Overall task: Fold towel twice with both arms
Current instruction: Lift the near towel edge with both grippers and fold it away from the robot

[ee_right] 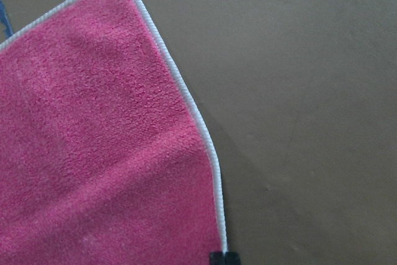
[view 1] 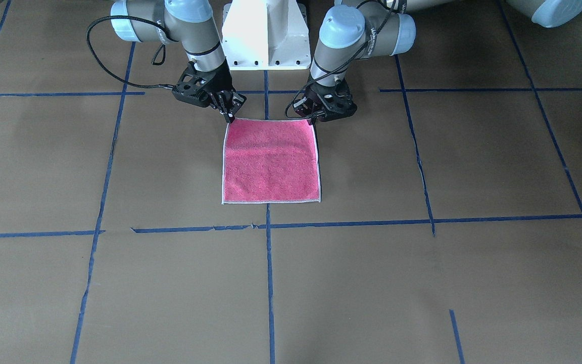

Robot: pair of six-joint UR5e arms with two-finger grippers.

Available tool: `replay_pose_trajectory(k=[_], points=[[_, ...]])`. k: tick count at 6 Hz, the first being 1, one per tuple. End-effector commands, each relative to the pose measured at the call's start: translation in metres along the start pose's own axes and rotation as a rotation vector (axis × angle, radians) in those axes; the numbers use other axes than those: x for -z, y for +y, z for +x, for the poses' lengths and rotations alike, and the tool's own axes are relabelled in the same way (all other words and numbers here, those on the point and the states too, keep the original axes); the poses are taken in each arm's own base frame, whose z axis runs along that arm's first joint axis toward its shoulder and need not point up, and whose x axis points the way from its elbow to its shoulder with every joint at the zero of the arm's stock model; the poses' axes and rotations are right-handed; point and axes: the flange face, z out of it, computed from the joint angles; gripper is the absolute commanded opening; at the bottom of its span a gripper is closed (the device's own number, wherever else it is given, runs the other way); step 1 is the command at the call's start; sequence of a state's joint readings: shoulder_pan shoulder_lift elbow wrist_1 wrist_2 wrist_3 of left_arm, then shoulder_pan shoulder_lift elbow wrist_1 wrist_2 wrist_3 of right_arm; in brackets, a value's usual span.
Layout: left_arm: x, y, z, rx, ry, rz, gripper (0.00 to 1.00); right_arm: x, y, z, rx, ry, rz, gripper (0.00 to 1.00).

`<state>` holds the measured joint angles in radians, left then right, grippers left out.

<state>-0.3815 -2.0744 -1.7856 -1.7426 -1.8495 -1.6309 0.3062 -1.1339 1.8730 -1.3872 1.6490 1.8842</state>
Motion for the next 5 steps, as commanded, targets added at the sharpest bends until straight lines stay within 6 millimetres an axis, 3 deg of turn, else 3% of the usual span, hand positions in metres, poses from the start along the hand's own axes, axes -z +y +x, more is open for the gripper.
replay_pose_trajectory(k=[1,2,5], points=[[0.015,0.004,0.006,0.023,0.03,-0.001,0.0,0.024,0.002,0.015,0.002,0.023,0.001,0.02],[0.018,0.006,0.008,0.046,0.039,-0.003,0.0,0.027,0.005,0.023,0.006,0.043,0.001,0.02],[0.025,0.006,0.013,0.044,0.054,-0.001,0.0,0.033,0.018,0.02,0.019,0.03,-0.02,0.02]])
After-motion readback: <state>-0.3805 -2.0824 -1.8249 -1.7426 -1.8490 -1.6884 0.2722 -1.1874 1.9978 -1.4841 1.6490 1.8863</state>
